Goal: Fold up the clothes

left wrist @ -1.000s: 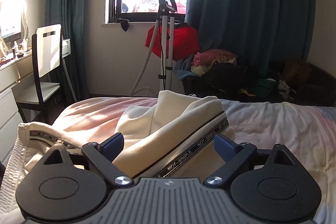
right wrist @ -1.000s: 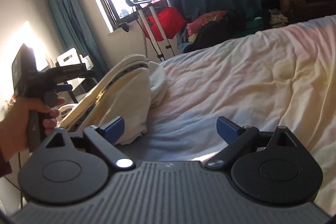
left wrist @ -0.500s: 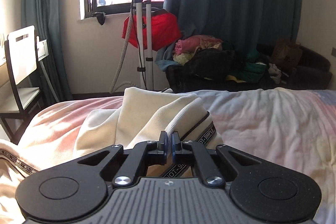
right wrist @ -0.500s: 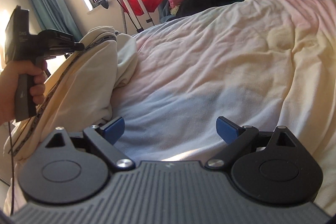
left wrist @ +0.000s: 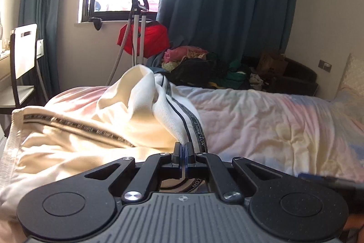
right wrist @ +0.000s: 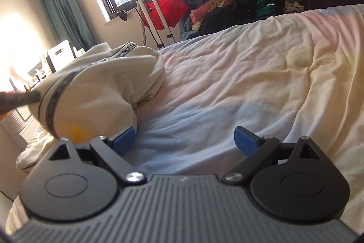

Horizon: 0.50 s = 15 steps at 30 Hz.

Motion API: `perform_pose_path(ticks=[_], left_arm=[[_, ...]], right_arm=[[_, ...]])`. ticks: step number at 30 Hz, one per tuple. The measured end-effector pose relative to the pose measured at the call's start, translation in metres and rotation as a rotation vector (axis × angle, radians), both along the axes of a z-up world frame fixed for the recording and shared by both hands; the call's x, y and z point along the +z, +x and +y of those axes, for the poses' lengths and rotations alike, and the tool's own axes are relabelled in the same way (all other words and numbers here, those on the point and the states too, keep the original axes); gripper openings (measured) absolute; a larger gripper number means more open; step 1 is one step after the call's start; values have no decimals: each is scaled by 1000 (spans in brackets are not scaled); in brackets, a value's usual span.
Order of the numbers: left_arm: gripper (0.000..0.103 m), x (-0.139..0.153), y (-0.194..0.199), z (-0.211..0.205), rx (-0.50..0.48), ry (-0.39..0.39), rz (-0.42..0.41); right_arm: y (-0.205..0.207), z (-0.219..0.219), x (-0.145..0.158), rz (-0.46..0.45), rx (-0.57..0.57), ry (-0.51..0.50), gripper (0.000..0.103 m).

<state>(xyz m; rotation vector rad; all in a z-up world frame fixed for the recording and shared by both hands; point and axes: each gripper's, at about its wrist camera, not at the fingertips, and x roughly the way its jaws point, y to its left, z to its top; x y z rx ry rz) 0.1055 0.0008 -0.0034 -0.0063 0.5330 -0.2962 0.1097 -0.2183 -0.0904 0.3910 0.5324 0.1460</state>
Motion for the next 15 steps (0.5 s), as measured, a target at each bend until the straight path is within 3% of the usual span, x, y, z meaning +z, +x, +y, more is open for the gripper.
perform_pose_path(ticks=[3,6,9,13,15], left_arm=[[2,-18,-33,17,26,-22,41],[2,-36,-48,29,61,-56,29],[2,-49,-49,45,98,-207,57],[2,-56,-53,68,117,-341,83],[2,-55,-56,73,123,-322,62]], right_arm=[[-8,2,3,-24,15,10,96],[-15,5,6,-48,31,21,96],[-20,13,7,-52,58,14,95],[-23,27,8,-45,98,-1,95],[-11,35,15,-27,110,-2,95]])
